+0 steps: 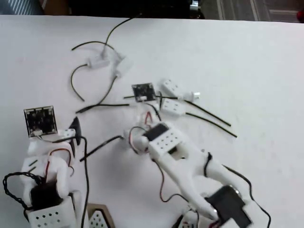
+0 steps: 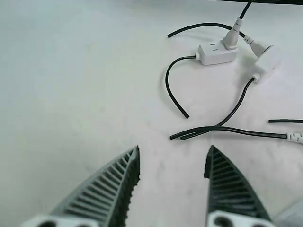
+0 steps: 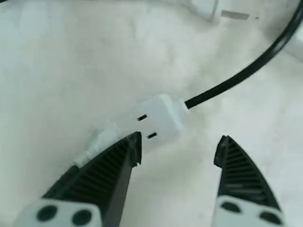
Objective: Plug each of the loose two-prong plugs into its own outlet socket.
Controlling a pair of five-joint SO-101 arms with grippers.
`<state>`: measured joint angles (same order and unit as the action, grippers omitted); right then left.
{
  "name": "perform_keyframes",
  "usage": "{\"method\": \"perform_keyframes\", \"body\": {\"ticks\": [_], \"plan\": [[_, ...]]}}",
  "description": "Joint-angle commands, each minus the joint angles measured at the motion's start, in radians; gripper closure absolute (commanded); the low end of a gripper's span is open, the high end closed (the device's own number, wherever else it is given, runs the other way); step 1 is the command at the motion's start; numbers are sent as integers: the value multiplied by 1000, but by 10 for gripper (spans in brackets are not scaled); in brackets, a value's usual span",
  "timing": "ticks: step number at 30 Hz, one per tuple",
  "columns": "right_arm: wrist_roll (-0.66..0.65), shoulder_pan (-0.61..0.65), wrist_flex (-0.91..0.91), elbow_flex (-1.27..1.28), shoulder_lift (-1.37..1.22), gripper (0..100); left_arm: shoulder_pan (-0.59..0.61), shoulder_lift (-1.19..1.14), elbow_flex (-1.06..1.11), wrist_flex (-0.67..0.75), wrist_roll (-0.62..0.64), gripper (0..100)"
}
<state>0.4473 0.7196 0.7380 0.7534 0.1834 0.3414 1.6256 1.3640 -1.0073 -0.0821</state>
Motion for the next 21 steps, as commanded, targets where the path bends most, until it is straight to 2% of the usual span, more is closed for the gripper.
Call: {"method": "perform_keyframes", "body": {"ticks": [1,12,14,19,21], "plan": [[72,30,-28,-117,-93,748,12,12,-5,20,3,771],[86,33,-27,-287,-343,754,12,12,-5,18,3,771],[83,35,-27,-301,-358,797,12,12,-5,18,3,771],[78,35,-27,-327,-366,986,12,12,-5,18,3,771],[78,35,-27,-328,-364,967,12,12,-5,18,3,771]]}}
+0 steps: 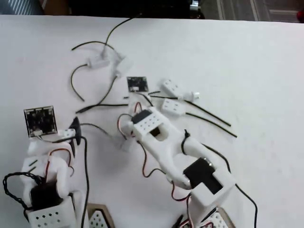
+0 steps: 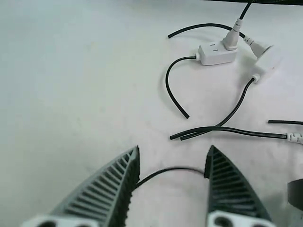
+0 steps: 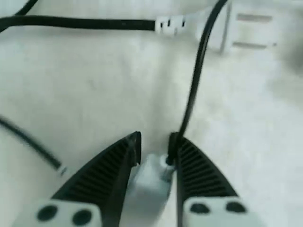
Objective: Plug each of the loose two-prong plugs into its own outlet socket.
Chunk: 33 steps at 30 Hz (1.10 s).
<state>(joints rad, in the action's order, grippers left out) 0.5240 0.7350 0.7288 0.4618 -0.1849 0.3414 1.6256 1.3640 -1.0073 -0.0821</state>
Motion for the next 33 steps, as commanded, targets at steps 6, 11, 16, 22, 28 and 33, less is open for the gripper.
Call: {"method": "perform_keyframes", "body": {"ticks": [6,11,16,22,28,33], "plan": [[-2,19,-8,-37,87,982,12,12,-5,17,3,771],[-55,18,24,-43,232,982,12,12,-5,15,3,771],[-64,-2,30,-129,295,982,10,12,-5,15,3,771],[-75,-48,31,-218,249,982,10,12,12,21,2,771],[-80,-25,159,-221,249,896,10,12,15,23,2,771],[-114,-5,255,-222,249,779,8,12,15,23,2,771]]}}
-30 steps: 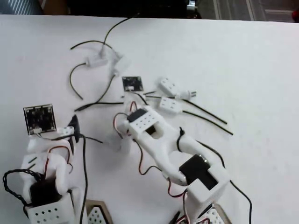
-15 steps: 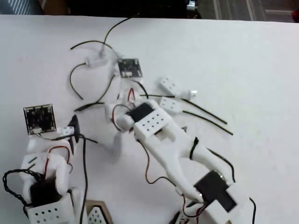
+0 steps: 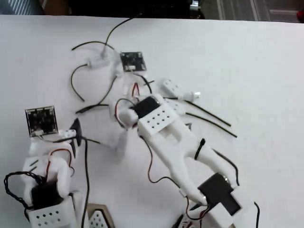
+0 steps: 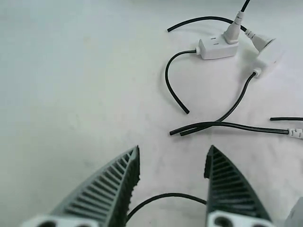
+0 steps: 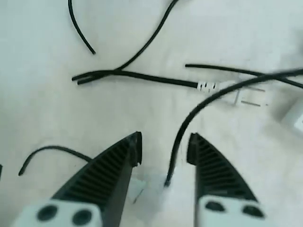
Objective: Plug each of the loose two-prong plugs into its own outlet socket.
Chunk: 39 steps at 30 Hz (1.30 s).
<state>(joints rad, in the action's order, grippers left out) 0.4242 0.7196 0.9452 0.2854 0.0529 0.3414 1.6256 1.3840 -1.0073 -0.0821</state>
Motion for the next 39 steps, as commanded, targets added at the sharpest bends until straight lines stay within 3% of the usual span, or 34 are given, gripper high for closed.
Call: {"method": "perform_keyframes", "body": {"ticks": [1,8,24,30,39], "plan": [[-12,12,53,-46,12,788,8,12,-5,23,2,771],[55,44,127,-37,-1,828,8,12,-5,23,2,771],[152,44,48,-107,-314,830,8,12,-5,23,2,771],[149,39,70,-107,-320,986,8,12,-5,23,2,771],[153,-7,82,-110,-255,982,8,12,-3,23,2,771]]}}
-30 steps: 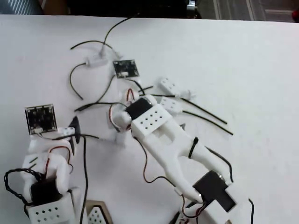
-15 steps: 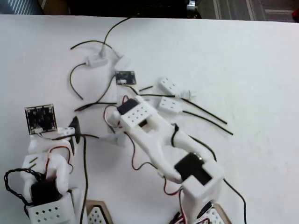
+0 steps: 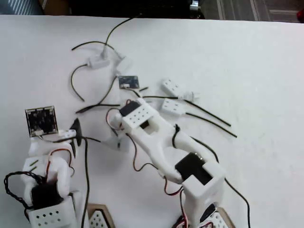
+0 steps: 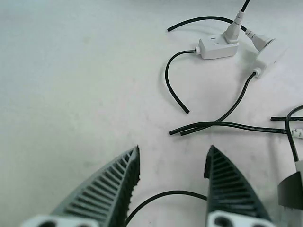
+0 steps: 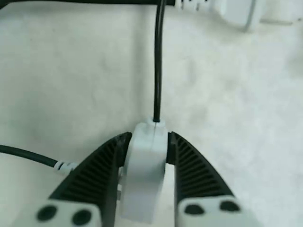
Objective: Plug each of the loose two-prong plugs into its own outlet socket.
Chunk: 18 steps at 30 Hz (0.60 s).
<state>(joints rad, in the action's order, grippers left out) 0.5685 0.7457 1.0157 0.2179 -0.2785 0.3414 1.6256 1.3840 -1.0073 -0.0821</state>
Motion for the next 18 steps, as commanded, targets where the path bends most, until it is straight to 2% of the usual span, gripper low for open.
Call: {"method": "perform_keyframes", "body": {"ticks": [1,9,18], "plan": [[9,-44,12,-43,90,982,7,12,-3,23,2,771],[40,-76,13,-37,182,983,-2,13,-83,15,2,771],[87,-85,42,-35,432,983,-168,13,-232,14,-86,771]]}}
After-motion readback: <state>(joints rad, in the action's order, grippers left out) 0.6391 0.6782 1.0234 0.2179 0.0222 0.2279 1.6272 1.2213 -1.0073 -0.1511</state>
